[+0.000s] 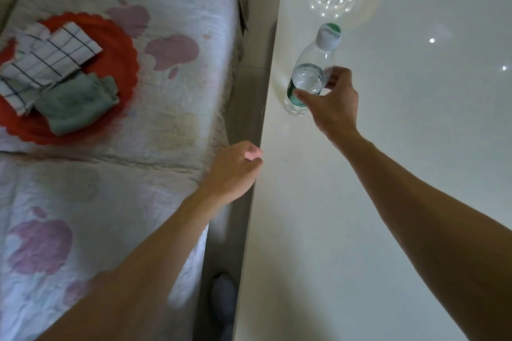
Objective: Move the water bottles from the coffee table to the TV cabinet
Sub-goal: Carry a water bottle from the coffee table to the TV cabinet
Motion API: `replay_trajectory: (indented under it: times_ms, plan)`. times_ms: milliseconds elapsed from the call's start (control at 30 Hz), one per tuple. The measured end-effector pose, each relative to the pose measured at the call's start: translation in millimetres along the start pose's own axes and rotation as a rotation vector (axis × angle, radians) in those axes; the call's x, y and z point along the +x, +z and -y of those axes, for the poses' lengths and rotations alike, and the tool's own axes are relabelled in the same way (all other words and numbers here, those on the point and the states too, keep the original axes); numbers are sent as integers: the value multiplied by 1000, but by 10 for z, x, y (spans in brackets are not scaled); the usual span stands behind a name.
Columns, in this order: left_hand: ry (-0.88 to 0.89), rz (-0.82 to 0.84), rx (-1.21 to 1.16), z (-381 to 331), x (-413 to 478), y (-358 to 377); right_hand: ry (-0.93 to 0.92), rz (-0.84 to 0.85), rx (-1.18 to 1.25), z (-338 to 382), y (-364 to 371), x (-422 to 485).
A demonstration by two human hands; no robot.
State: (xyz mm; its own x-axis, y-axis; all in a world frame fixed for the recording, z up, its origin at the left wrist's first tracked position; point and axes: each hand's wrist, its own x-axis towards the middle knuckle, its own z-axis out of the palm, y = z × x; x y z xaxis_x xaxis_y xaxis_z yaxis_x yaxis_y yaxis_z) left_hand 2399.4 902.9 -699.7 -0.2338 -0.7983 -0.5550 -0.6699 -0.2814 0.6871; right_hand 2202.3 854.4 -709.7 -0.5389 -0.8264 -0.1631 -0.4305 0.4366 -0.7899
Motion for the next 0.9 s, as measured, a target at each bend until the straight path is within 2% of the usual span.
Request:
replay_trajectory:
  times_ms: [233, 367, 600, 733, 900]
  plan:
    - [-53, -64, -424, -395, -352, -57, -49, 104, 3, 118, -497, -648]
    - [-55, -69, -545, -754, -646, -4, -96, 143, 52, 378, -958, -987]
    - [-88, -9, -789, -1460, -1441, 90, -115, 104, 113, 994, -2023, -1492]
    - [-85, -51, -862, -1949, -1974, 206, -127, 93, 110, 1250, -2705, -1758]
    - [-26, -118, -796, -2533, -2682, 419, -182, 107, 66, 1377, -3488, -2069]
